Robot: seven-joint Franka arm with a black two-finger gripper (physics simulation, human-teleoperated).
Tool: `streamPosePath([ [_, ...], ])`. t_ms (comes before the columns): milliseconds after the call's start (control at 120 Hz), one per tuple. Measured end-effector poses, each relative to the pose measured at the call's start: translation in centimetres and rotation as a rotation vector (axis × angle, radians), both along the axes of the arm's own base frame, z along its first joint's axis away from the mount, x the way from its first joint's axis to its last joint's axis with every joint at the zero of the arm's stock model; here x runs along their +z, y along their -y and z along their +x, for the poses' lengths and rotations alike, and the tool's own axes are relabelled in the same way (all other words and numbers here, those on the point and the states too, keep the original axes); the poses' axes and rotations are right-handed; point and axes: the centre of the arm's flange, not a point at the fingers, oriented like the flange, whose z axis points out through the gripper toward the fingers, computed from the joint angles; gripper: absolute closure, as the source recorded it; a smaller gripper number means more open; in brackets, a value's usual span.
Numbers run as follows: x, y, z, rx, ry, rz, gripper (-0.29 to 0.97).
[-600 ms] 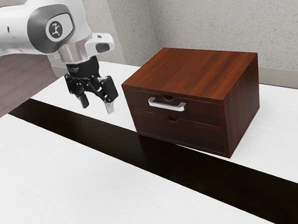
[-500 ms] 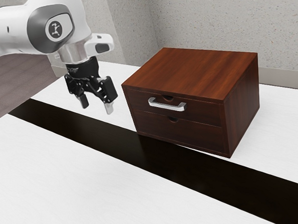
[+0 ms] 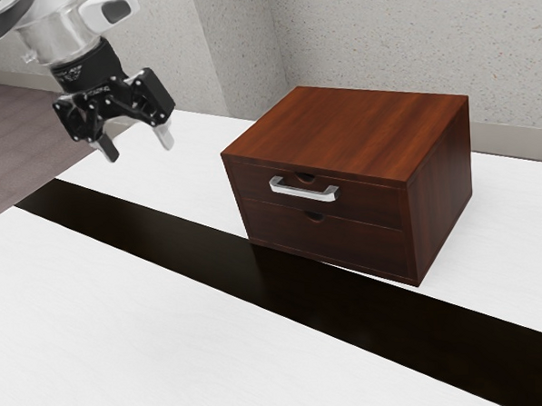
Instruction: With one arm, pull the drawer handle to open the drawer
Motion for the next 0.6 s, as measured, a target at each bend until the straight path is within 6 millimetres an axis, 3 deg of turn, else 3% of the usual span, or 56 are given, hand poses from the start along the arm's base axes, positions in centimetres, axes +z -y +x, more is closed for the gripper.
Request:
streamPosePath([
  [167,-0.2,2.2,0.4,0.255,-0.040,-0.048,0.00],
  [408,-1.2,6.4,1.4,0.483,-0.098,-0.078,0.00],
  [517,-3.1,6.2,2.5,0.594,-0.130,-0.074,0.00],
  [600,-5.9,5.9,2.9,0.672,-0.154,-0.061,0.00],
])
